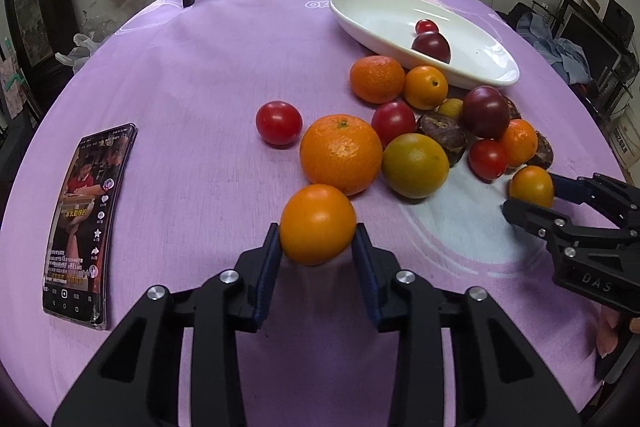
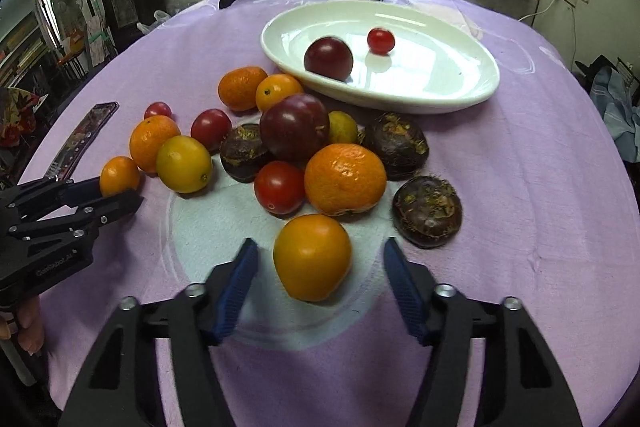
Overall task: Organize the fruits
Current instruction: 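Grasp an orange tomato with the left tool while the right tool grasps a yellow-orange tomato, then carry both tomatoes onto the white plate and open both tools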
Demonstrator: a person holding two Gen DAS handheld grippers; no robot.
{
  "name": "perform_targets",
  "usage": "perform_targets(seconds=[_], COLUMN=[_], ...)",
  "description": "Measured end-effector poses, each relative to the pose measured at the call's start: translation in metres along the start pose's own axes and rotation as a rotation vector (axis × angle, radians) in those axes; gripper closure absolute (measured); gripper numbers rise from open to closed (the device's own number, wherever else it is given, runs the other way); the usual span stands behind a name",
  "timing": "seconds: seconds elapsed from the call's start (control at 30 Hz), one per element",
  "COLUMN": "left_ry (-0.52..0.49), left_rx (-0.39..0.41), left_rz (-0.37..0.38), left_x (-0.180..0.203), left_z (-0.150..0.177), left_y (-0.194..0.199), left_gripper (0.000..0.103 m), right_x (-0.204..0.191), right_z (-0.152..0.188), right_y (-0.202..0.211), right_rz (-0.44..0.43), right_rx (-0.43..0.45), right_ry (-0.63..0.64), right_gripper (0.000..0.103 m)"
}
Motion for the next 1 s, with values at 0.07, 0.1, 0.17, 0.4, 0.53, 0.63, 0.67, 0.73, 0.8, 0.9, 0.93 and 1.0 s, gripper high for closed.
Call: perform_targets(seconds=[0.07, 0.1, 0.17, 0.4, 0.53, 0.63, 0.67, 0.73, 0.8, 0.9, 0.93, 1.0], left_ry=[-0.001, -0.003, -0.006, -0.018, -0.022, -0.039, -0.047, -0.054, -0.057, -0.085, -0.096, -0.117], left_rx=[-0.002, -0.003, -0.002, 0.003, 0.009, 0.027, 0.039, 0.055, 0.068, 0.101, 0.111, 0.125], left_rz=[-0.003, -0.004, -0.012, -0.027, -0.019, -0.009, -0.006, 0.002, 0.025, 0.040, 0.039, 0.038], left_x=[-0.001, -0.001, -0.001, 0.001, 0.003, 0.007, 0.009, 0.011, 0.014, 0.024, 0.027, 0.034], left_z=[-0.001, -0.001, -0.003, -0.006, -0.005, -0.005, -0.007, -0.010, -0.017, -0.032, -0.038, -0.052], left_y=[-0.001, -0.001, -0.003, -0.004, 0.006, 0.019, 0.026, 0.036, 0.045, 0.056, 0.058, 0.060], left_gripper=[0.067, 0.067, 0.066, 0.068, 0.068, 0.068, 0.068, 0.068, 0.068, 0.068, 0.068, 0.068], right_x=[0.000, 0.000, 0.001, 0.003, 0.012, 0.019, 0.021, 0.025, 0.028, 0.031, 0.031, 0.033], right_z=[-0.001, -0.001, -0.001, 0.009, 0.012, 0.011, 0.010, 0.008, 0.003, -0.008, -0.013, -0.024], right_y=[0.001, 0.002, 0.003, 0.020, 0.035, 0.047, 0.050, 0.059, 0.065, 0.075, 0.078, 0.083], right_rz=[0.005, -0.002, -0.013, -0.041, -0.050, -0.052, -0.054, -0.059, -0.062, -0.065, -0.068, -0.067], right_rx=[0.014, 0.017, 0.015, 0.043, 0.073, 0.098, 0.106, 0.126, 0.143, 0.175, 0.186, 0.207], right_ry=[0.005, -0.001, -0.016, -0.022, -0.036, -0.046, -0.051, -0.057, -0.060, -0.051, -0.046, -0.037], right_gripper=[0.064, 0.065, 0.065, 0.066, 0.066, 0.066, 0.066, 0.066, 0.066, 0.066, 0.066, 0.066])
Point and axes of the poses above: each gripper's, at about its wrist camera, not at the fingertips, and y roughly against the way its jaws point, x to its right, z to its underside, the point moved 9 cm from there along -y, roughly the way its jaws point, and after that the axes turned 4 degrees about x, right-handed, at the moved point
